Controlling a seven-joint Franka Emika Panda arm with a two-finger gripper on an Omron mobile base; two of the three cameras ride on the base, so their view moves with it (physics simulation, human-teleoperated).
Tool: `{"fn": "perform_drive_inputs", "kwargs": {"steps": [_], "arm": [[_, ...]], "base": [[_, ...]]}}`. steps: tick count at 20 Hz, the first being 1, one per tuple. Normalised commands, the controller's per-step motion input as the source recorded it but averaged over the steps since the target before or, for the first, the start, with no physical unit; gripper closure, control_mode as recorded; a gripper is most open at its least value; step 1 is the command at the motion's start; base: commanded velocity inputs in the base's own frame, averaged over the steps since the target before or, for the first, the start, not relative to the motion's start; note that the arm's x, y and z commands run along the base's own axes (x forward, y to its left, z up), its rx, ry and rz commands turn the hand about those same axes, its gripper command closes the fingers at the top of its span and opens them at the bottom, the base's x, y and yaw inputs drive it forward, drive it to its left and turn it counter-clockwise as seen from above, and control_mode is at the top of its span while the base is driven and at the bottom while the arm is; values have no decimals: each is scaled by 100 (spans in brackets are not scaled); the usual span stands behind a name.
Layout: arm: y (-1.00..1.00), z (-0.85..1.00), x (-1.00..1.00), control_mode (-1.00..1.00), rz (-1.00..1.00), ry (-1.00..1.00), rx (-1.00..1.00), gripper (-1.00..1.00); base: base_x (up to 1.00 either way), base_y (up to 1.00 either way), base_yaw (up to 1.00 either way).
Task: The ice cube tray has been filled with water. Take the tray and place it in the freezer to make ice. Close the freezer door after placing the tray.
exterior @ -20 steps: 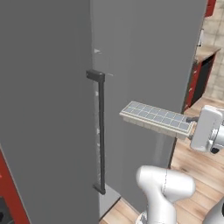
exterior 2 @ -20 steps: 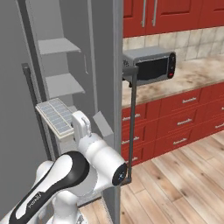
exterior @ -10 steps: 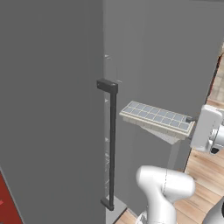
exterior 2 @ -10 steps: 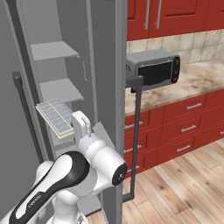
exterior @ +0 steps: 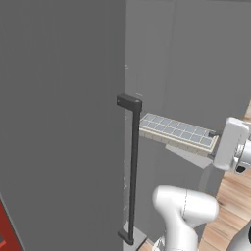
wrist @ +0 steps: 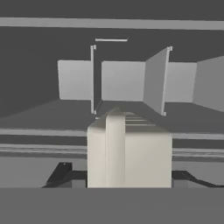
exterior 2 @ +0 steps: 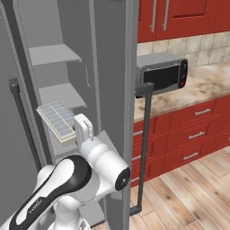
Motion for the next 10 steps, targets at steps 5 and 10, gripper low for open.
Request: {"fn": "perform_drive_inputs", "kwargs": {"steps": [5, 10], "arm": [[0, 0, 0, 100, 0, 0, 0, 100], [0, 0, 0, -100, 0, -2, -1, 100]], "base": [[17, 0, 0], [0, 0, 0]]}}
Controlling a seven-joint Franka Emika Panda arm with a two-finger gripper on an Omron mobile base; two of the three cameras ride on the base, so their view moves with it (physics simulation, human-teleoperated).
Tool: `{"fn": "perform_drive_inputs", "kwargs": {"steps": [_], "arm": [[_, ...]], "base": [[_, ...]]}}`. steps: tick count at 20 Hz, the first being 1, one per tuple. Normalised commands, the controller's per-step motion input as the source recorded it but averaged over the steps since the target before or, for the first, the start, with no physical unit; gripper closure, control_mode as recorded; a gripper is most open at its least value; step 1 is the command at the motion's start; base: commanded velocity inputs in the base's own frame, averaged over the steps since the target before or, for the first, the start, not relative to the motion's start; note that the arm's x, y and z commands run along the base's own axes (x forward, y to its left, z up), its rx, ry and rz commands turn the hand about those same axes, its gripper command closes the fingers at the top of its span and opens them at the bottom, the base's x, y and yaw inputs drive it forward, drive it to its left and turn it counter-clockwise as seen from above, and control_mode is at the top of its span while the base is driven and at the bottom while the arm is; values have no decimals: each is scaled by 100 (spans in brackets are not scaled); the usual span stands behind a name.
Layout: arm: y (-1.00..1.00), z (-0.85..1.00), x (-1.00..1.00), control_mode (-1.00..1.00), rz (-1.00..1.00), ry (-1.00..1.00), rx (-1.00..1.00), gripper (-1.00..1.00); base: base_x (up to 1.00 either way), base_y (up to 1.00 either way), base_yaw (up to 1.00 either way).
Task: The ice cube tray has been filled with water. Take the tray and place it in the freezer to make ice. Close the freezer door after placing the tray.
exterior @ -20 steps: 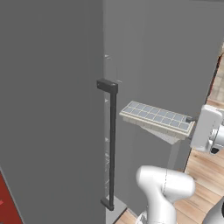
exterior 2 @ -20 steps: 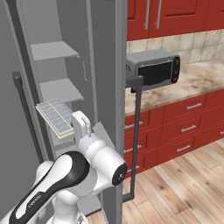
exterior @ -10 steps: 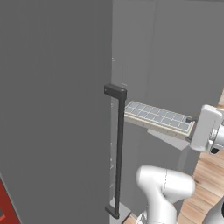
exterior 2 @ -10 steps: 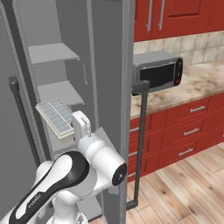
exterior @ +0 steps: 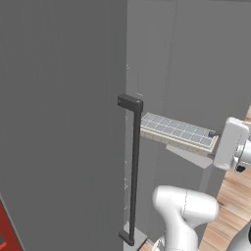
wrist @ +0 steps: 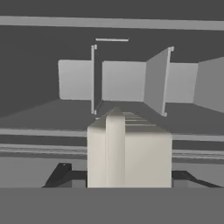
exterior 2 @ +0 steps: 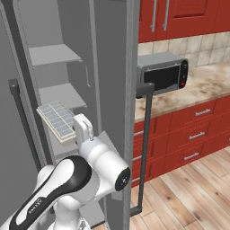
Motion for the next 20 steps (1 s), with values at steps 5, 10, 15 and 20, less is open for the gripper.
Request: {"fn": "perform_drive_inputs", "kwargs": {"steps": [5, 10, 15, 20], "arm": [[0, 5, 0, -100, -6, -16, -6, 100], [0, 23, -16, -100, -9, -10, -3, 100], [7, 29, -21, -100, -8, 4, -1, 100], [21, 25, -27, -100, -9, 11, -1, 100]], "base": [[0, 0, 0], [0, 0, 0], [0, 0, 0], [0, 0, 0]]}}
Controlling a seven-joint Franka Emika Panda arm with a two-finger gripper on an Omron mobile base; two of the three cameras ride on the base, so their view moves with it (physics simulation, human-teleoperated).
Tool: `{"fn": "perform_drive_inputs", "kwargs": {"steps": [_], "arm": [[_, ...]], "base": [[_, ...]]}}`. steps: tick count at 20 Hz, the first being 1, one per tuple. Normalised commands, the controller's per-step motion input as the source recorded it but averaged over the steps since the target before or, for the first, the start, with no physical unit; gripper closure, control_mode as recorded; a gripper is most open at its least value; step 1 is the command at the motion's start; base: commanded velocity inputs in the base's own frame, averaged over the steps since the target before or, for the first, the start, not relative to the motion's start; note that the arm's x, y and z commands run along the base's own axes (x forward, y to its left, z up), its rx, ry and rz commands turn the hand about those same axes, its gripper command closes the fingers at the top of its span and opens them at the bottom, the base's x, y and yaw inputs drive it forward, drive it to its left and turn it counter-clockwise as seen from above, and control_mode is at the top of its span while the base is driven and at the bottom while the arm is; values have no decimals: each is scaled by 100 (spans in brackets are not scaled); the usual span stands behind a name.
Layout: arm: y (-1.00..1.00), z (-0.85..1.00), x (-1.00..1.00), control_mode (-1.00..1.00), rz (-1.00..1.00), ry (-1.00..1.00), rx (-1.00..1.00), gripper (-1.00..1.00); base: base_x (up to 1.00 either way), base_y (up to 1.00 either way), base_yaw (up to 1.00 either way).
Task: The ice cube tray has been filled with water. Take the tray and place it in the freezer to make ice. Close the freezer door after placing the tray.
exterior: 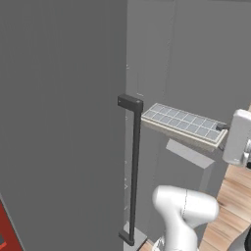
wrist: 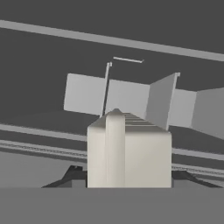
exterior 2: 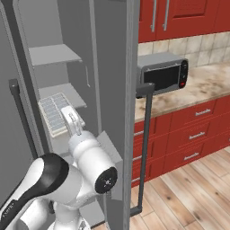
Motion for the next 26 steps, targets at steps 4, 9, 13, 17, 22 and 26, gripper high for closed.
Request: {"fn": "perform_drive_inputs", "kwargs": {"steps": [4, 9, 13, 17, 22, 26], "arm": [[24, 21, -4, -100, -7, 6, 0, 100], [18, 12, 0, -100, -11, -1, 0, 100], [0, 14, 0, -100, -17, -8, 0, 100], [1, 13, 1, -100, -9, -3, 0, 100], [18, 3, 9, -100, 0, 0, 0, 100], [12, 0, 24, -100, 0, 0, 0, 100]], "base": [[0, 0, 0], [0, 0, 0], [0, 0, 0], [0, 0, 0], [0, 0, 0], [0, 0, 0]]}}
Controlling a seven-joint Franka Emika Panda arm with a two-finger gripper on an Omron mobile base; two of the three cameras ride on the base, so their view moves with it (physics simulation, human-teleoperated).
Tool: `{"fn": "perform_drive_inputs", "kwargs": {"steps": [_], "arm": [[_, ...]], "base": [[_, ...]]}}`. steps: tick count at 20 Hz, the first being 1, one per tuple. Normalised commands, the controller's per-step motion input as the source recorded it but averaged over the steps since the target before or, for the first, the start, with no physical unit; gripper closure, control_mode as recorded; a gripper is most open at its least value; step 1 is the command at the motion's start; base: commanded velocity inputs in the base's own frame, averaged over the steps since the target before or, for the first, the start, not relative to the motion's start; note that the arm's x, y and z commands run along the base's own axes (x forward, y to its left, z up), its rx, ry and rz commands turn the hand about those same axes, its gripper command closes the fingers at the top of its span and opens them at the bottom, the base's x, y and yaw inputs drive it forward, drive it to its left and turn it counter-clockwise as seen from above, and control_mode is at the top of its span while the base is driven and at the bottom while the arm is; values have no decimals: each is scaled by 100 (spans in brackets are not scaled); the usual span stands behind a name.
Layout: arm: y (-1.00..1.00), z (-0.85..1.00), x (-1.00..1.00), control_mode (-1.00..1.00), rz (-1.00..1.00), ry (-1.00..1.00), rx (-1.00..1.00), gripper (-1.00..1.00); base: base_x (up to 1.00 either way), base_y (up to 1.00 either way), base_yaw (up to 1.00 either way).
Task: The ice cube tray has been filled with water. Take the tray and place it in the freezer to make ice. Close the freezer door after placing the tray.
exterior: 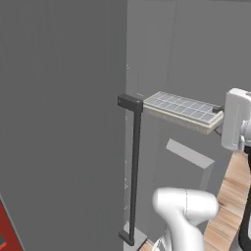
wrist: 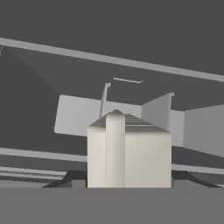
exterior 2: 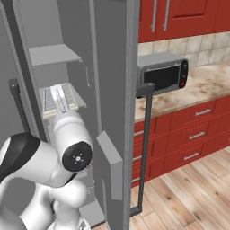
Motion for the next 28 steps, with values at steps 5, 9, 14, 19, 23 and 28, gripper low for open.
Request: {"fn": "perform_drive_inputs", "kwargs": {"steps": [5, 9, 14, 19, 23, 28], "arm": [[10, -6, 36, -100, 0, 0, 0, 100], [15, -13, 37, -100, 0, 0, 0, 100], [20, -12, 21, -100, 0, 0, 0, 100], [25, -14, 21, -100, 0, 0, 0, 100], [20, -14, 29, -100, 0, 0, 0, 100], [0, -13, 34, -100, 0, 0, 0, 100]], "base": [[0, 0, 0], [0, 0, 0], [0, 0, 0], [0, 0, 0], [0, 0, 0], [0, 0, 0]]}}
